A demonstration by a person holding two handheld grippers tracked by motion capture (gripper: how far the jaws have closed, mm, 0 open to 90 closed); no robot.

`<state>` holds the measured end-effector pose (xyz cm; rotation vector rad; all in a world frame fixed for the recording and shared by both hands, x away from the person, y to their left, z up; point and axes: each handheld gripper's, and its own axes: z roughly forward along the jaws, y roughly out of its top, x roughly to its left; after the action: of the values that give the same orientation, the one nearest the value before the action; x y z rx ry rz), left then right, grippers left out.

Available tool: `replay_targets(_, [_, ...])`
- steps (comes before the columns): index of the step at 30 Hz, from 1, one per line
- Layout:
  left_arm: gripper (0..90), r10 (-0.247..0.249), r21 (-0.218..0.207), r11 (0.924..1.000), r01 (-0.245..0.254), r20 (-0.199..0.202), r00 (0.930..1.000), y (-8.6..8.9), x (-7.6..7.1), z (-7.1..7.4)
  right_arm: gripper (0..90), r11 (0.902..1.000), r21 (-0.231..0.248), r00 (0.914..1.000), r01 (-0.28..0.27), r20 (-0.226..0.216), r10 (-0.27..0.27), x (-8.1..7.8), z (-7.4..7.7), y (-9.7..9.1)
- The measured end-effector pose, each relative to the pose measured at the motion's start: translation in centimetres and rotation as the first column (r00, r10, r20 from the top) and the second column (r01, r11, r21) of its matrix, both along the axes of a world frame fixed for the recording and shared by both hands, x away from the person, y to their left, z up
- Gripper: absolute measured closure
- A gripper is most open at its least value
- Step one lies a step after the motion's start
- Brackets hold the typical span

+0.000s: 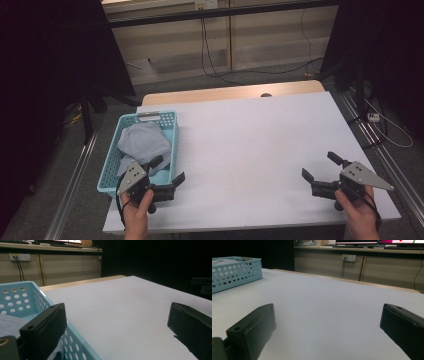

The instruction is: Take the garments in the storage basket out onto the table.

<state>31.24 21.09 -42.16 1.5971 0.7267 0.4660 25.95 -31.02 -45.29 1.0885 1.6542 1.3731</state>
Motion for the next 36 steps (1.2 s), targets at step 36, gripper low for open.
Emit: replay_targets(36, [2.5, -0.036, 0.015, 0.9993, 0.035, 0.044, 0.9984, -0.8, 2.0, 4.4, 0.0, 0.9991, -0.015, 0.9991, -0.04, 0.015, 0.04, -0.4, 0.3, 0.4])
